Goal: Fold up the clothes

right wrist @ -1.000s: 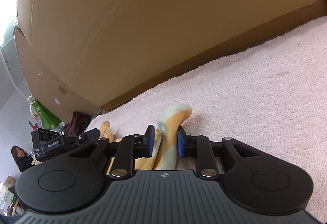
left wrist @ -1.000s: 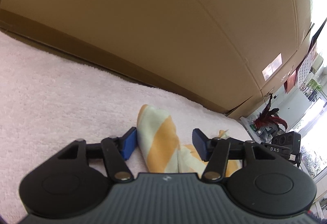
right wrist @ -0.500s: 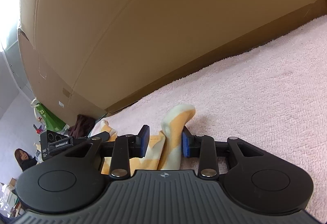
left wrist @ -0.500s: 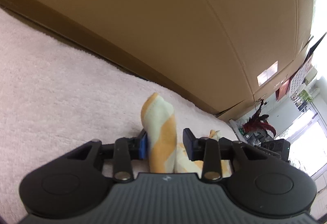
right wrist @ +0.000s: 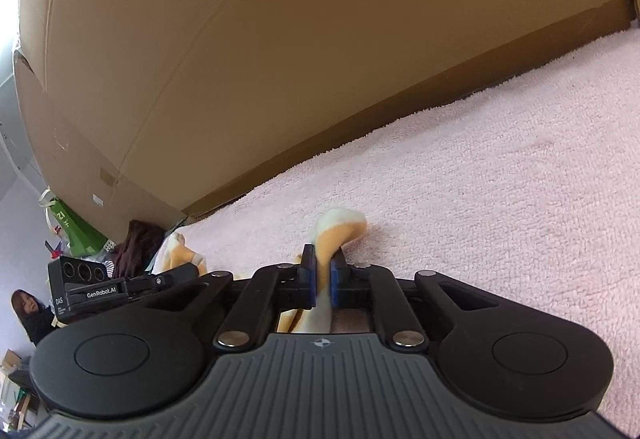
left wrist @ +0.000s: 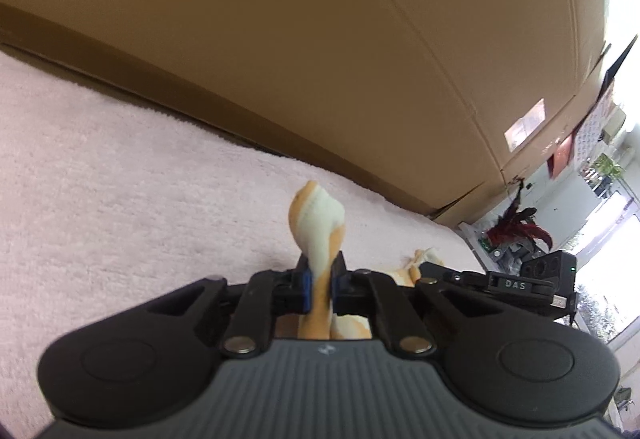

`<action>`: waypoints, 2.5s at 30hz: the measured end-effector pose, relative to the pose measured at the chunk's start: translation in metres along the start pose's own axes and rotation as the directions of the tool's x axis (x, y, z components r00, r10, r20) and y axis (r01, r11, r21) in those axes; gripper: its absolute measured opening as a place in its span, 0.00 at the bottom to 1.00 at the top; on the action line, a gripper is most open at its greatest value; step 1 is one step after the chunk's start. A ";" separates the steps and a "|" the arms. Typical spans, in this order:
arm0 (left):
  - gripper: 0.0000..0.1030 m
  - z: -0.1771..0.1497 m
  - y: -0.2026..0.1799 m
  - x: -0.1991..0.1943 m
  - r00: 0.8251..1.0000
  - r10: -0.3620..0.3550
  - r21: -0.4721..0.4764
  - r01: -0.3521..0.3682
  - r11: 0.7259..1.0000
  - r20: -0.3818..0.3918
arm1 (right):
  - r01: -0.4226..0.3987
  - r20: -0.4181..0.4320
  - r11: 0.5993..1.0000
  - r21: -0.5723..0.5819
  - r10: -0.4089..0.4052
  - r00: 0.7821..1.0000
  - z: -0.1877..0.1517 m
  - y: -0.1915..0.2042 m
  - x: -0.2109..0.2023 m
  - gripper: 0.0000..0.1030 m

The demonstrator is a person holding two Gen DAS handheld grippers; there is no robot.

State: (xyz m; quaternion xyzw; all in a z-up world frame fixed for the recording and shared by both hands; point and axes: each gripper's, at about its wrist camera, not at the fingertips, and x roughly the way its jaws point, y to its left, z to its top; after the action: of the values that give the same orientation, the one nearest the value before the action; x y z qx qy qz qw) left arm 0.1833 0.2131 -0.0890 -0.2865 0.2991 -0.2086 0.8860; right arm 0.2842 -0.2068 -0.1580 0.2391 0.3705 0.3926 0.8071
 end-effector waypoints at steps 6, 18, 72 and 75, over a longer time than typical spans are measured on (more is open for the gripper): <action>0.13 0.001 0.015 0.001 1.000 -0.008 -0.070 0.007 0.998 -0.014 | -0.005 -0.002 1.000 0.026 0.005 1.000 0.000 -0.004 -0.001 0.05; 0.05 0.003 0.019 -0.003 0.998 -0.053 -0.091 0.051 0.995 -0.025 | 0.082 0.015 0.996 0.016 -0.082 0.996 -0.002 0.014 0.000 0.04; 0.05 -0.085 -0.088 -0.151 0.934 -0.351 0.383 0.349 0.856 -0.067 | -0.409 -0.088 0.873 -0.265 0.400 0.912 -0.078 0.070 -0.139 0.06; 0.06 -0.092 -0.084 -0.154 0.936 -0.339 0.383 0.349 0.855 -0.094 | -0.408 -0.113 0.872 -0.271 0.392 0.913 -0.085 0.069 -0.140 0.06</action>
State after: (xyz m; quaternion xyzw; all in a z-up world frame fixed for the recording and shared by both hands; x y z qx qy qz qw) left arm -0.0059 0.1985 -0.0329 -0.1489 0.2051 -0.4225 0.8702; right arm 0.1277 -0.2719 -0.1057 0.1795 0.2737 0.6070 0.7241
